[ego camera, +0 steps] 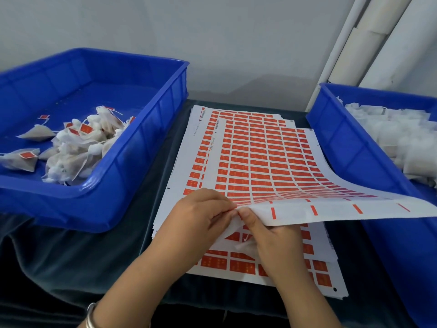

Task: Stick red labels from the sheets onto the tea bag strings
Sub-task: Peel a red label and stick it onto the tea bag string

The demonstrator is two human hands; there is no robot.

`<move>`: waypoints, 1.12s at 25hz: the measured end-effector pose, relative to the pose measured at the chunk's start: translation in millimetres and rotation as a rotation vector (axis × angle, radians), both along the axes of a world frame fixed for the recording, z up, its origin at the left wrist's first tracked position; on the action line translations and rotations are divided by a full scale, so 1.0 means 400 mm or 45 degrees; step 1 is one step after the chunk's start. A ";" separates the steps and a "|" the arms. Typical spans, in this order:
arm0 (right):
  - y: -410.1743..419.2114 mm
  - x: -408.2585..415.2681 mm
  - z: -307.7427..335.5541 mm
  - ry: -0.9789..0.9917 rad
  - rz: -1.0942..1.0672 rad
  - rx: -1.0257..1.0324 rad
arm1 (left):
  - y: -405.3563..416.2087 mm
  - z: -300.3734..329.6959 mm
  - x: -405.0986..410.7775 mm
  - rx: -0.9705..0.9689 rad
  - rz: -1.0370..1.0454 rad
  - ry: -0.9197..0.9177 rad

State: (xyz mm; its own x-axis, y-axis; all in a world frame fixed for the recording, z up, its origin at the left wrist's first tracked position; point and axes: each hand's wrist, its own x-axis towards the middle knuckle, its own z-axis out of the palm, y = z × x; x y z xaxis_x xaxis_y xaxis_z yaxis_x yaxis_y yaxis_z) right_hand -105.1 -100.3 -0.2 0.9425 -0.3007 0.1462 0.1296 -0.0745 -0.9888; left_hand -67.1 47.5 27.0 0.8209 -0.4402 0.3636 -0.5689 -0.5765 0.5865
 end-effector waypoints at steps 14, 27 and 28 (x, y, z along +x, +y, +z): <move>0.004 -0.003 0.005 0.094 0.008 -0.043 | -0.055 -0.047 0.001 -0.294 0.575 0.289; -0.013 0.006 0.026 0.415 0.187 -0.311 | -0.016 -0.007 0.022 -0.943 0.678 0.364; -0.019 0.004 0.034 0.482 0.261 -0.392 | -0.027 -0.013 0.017 -1.010 0.552 0.483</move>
State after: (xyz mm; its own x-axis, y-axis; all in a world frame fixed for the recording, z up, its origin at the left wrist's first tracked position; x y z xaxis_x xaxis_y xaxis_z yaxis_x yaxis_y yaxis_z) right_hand -103.5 -107.8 13.4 0.9814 -0.1012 -0.1634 -0.1899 -0.3793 -0.9056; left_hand -60.5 36.6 22.0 0.9773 0.1856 0.1025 -0.0946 -0.0507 0.9942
